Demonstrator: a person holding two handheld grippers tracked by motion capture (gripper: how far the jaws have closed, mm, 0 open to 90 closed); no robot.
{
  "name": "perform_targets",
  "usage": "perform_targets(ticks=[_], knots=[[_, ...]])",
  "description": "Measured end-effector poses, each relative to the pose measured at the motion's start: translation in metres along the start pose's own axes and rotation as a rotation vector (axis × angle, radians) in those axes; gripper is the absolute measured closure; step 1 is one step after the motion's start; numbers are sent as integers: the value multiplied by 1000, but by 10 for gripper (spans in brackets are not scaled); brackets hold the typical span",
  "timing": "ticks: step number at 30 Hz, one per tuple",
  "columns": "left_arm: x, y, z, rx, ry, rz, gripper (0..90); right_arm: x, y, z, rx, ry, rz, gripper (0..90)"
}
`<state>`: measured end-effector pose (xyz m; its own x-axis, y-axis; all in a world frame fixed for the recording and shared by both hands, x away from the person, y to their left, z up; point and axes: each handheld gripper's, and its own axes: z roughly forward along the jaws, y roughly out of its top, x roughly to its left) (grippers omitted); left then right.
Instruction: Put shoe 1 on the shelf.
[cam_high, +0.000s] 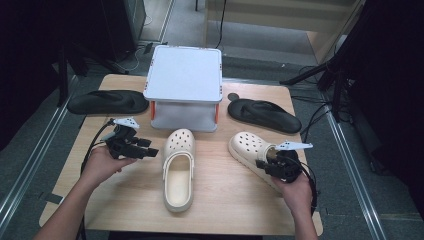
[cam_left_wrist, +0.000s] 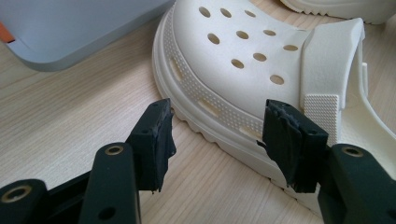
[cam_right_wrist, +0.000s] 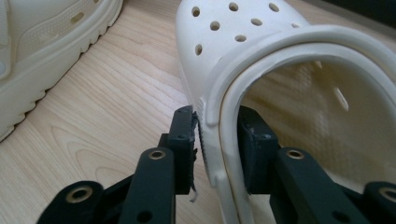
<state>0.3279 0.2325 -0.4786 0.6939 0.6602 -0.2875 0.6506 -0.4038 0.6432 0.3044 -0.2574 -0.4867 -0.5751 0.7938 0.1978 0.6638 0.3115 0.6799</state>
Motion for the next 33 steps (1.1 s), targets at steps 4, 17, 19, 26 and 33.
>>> perform_targets(ticks=[4, 17, 19, 26, 33], knots=[[0, -3, -3, -6, 1, -2, 431, -2, 3, 1, 5, 13, 4, 744], [-1, -11, -9, -14, 15, -10, 429, 7, 17, 1, -8, 25, -10, 779], [-1, -12, -10, -14, 19, -8, 428, 10, 19, 2, -9, 26, -20, 779], [-4, -17, -13, -22, 20, -19, 424, 21, 30, 9, -4, 54, -47, 777], [-7, -21, -14, -25, 16, -25, 424, 38, 42, 16, -14, 66, -77, 777]])
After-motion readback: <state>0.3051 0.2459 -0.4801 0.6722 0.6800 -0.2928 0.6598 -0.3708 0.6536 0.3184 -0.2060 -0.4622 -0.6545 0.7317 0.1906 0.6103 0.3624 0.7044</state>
